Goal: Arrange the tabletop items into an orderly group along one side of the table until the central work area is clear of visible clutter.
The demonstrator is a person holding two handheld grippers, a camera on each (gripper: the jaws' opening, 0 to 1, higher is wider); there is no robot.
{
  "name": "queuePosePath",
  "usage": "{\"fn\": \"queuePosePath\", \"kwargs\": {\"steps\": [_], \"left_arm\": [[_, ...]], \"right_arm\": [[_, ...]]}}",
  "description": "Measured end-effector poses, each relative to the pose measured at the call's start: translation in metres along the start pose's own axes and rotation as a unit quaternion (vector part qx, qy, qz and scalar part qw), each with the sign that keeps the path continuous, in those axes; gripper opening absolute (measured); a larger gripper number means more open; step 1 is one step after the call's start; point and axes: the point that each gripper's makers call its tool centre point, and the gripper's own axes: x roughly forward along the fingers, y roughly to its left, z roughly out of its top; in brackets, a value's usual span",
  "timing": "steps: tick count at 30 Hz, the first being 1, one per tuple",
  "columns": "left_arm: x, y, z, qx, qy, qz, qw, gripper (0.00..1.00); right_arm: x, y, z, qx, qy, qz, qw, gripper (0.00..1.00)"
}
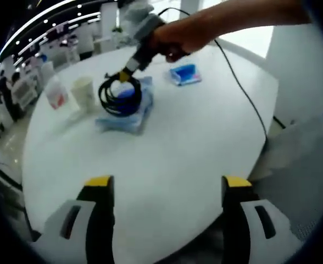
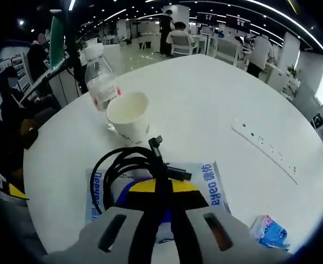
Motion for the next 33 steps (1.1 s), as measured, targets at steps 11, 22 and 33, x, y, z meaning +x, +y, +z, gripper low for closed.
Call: {"fn": "queuePosePath", "kwargs": {"steps": [11, 22, 33], "left_arm": [[0.004, -0.002, 0.002, 0.010, -0.004, -0.008, 0.9999, 0.78], [0.009, -0.011, 0.003, 0.016, -0.004, -0.025, 0.9996, 0.79], [0.009, -0.016, 0.002, 0.014, -0.002, -0.035, 0.9993, 0.78]], "right_arm": [[-0.030, -0.018, 0.014, 0.014, -0.024, -0.022, 0.9994, 0.05], [-0.065, -0.016, 0.022, 0.009, -0.043, -0.041, 0.9982, 0.05], [-0.108, -0.020, 0.004, 0.025, -0.054, -0.071, 0.9957, 0.05]]}}
